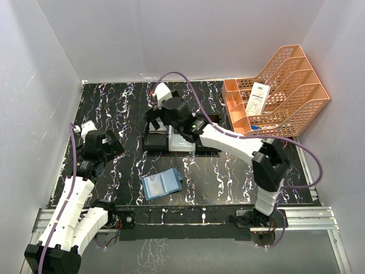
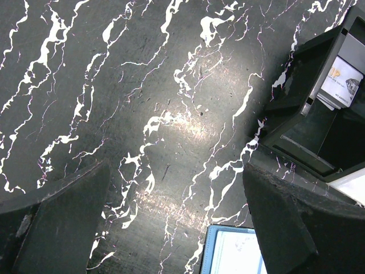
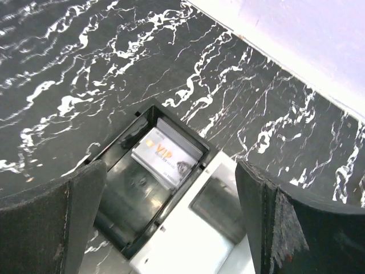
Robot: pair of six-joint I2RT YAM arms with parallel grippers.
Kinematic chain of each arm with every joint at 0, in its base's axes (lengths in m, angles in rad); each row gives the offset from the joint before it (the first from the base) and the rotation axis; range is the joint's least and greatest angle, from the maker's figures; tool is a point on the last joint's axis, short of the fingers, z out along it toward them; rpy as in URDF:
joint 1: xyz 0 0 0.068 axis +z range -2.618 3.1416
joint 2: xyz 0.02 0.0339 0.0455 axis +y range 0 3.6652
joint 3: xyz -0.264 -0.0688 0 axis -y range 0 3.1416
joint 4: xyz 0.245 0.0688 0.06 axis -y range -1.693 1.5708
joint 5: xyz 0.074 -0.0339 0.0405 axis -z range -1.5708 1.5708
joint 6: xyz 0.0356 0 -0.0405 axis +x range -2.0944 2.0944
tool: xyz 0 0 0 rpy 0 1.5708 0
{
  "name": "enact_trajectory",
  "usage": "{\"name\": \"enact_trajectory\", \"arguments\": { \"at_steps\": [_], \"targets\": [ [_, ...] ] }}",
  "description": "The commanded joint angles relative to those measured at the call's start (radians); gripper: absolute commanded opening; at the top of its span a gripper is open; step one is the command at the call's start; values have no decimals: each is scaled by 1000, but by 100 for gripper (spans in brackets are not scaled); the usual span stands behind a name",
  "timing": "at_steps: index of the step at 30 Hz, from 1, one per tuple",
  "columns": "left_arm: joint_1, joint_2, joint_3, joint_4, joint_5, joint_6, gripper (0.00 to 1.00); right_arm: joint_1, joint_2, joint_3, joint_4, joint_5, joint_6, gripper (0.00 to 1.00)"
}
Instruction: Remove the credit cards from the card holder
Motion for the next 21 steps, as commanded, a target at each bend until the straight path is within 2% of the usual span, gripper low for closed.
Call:
{"name": "enact_trajectory", "arguments": {
  "at_steps": [1,4,7,9,12,16,18,21],
  "targets": [
    [4,-2,17,-1,-5,8,99,-3,-175,-143,110,-18,279,96],
    [4,1,16,-1,-5,9,99,-3,-261,-239,104,-66,364,98],
    [4,4,19,-2,-5,8,99,-4,-353,-344,126,-211,433,98],
    [4,6,17,-2,-6,7,99,-4,-431,-481,265,-338,509,98],
    [4,7,17,-2,-4,9,99,-8,-504,-665,463,-426,688,98],
    [4,9,18,-2,-4,9,99,1,-462,-691,408,-548,824,98],
    [4,8,16,-2,-5,9,99,51,-432,-711,396,-539,865,98],
    [4,9,18,-1,-4,9,99,171,-388,-691,262,-350,876,92]
  ]
}}
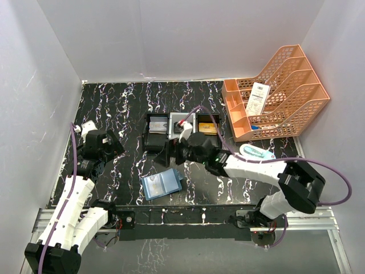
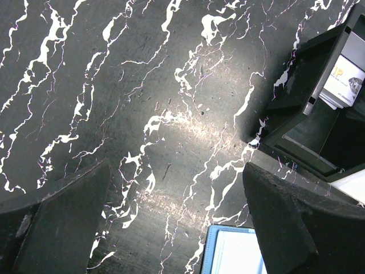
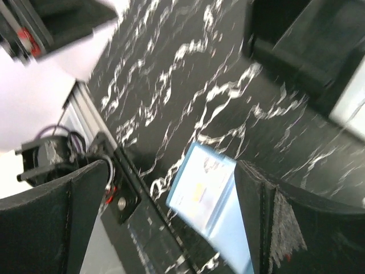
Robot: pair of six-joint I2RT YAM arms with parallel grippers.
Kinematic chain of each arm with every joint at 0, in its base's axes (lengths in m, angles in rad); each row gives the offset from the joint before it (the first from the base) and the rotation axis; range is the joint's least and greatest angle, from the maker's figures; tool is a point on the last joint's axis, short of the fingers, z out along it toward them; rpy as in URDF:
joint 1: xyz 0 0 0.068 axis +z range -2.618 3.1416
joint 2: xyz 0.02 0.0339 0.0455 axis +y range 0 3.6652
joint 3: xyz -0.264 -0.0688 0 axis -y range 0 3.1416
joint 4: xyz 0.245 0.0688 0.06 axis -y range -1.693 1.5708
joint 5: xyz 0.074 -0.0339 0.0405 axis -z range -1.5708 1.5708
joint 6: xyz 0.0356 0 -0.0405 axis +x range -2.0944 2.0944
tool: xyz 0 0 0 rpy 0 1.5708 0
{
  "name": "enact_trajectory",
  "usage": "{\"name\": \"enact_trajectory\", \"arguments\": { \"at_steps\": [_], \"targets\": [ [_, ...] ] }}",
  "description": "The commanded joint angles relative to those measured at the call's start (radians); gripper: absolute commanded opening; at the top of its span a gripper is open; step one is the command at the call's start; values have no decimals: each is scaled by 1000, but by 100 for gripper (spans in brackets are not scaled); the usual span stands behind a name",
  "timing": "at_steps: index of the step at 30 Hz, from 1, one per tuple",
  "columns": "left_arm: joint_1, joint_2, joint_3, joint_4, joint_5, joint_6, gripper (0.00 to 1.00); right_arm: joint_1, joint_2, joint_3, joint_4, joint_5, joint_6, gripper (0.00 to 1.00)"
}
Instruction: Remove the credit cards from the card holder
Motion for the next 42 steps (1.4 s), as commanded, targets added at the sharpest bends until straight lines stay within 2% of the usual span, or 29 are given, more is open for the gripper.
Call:
{"name": "enact_trajectory", "arguments": {
  "at_steps": [1,9,13,19,23,42],
  "targets": [
    [5,1,18,-1,-3,9,99,167,54,34,-105,193,117,90],
    [5,4,18,-5,-11,9,99,343,169,149,-346,473,198,74],
    [5,5,17,-4,-11,8,99,367,250,256,-477,542,195,72],
    [5,7,18,-5,-12,8,99,371,364,376,-555,546,159,65],
    [5,7,18,-4,-11,10,99,373,420,440,-605,547,146,63],
    [5,4,17,-5,-11,10,99,373,561,607,-757,550,136,67]
  ]
}}
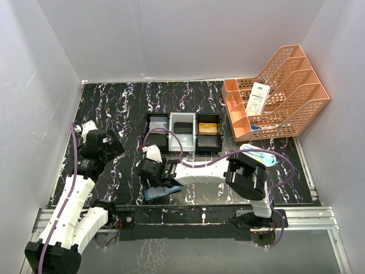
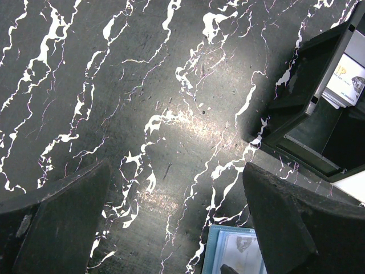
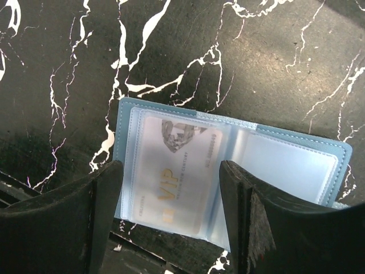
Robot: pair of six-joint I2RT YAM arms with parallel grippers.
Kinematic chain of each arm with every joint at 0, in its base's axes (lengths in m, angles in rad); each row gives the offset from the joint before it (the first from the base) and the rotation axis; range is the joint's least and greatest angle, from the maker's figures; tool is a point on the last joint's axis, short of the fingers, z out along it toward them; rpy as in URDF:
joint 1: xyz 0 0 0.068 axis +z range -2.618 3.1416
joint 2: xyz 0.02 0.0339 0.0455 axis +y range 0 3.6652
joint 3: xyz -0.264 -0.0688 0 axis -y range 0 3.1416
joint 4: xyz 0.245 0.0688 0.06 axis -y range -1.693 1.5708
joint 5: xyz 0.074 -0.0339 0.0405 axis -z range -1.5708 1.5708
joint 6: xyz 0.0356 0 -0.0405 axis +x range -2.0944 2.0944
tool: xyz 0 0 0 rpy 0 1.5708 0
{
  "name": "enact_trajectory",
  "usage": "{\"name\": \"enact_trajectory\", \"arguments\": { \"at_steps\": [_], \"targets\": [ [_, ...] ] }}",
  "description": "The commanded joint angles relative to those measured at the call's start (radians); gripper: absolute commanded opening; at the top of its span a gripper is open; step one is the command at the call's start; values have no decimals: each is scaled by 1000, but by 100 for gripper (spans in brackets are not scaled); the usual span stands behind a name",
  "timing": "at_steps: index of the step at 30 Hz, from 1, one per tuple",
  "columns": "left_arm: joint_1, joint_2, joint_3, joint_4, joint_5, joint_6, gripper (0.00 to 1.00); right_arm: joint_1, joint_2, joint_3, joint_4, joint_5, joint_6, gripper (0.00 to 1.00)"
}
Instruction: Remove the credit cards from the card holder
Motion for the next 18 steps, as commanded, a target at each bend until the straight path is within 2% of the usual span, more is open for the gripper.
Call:
{"name": "enact_trajectory", "arguments": {
  "at_steps": [1,9,18],
  "targets": [
    [4,-6,18,-5,-10,10,99,7,51,67,-38,28,-3,67],
    [5,-9,17,-5,-11,10,99,7,77,50,-54,19,22,55],
    [4,-6,17,-3,-6,10,99,-3,19,-49,76,-66,51,46]
  ]
}}
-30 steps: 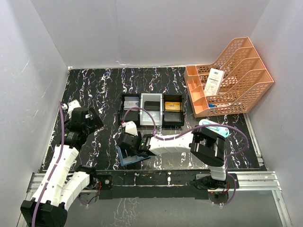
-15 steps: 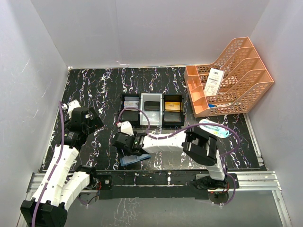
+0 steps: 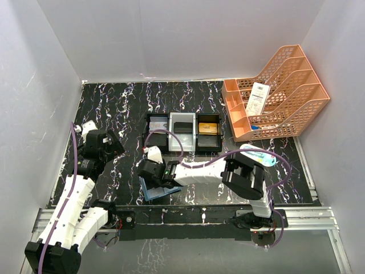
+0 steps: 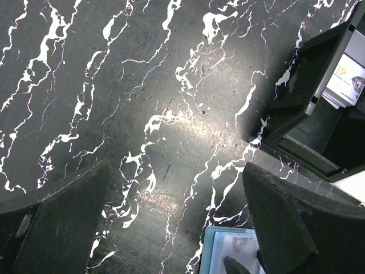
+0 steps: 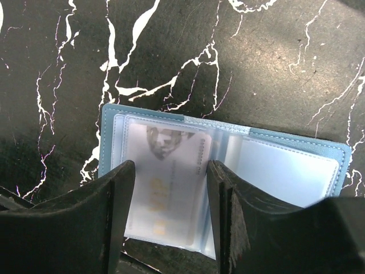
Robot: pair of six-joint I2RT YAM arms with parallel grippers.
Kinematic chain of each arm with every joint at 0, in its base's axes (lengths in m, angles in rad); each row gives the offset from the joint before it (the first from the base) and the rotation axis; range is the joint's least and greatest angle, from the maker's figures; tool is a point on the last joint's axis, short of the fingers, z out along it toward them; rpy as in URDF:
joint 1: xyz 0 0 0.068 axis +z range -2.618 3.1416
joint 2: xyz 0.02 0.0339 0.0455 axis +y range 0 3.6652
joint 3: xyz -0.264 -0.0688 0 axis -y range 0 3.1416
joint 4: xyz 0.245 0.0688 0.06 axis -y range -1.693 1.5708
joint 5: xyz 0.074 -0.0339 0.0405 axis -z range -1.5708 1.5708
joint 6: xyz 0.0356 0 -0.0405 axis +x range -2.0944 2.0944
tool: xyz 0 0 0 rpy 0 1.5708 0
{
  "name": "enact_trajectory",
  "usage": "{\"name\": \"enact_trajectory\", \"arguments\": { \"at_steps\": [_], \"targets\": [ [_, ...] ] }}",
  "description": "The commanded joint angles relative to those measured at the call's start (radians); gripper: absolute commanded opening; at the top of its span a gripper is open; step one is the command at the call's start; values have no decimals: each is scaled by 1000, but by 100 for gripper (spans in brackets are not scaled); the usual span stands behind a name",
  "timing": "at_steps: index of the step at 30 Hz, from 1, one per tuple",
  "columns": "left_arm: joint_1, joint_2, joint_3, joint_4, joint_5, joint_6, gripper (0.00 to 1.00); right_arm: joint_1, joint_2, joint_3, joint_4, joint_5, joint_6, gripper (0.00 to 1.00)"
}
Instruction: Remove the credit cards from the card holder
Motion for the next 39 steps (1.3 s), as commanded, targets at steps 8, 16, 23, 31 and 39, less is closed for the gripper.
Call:
{"name": "enact_trajectory", "arguments": {
  "at_steps": [8,16,23,31,39],
  "targets": [
    [5,-4,15,-3,13,10,99,-39,-62,-117,118,-125,50,45],
    [5,-19,-6,-77,306,-225,99,-42,-32,-38,24,-102,14,62],
    [5,-67,-87,-170,444,-396,99,-34,22,40,-69,-51,5,67],
    [5,-82,-212,-154,502,-481,97,-19,66,88,-119,-6,-5,69],
    [5,-95,-222,-155,467,-496,97,-19,69,93,-125,2,10,59]
  ]
}}
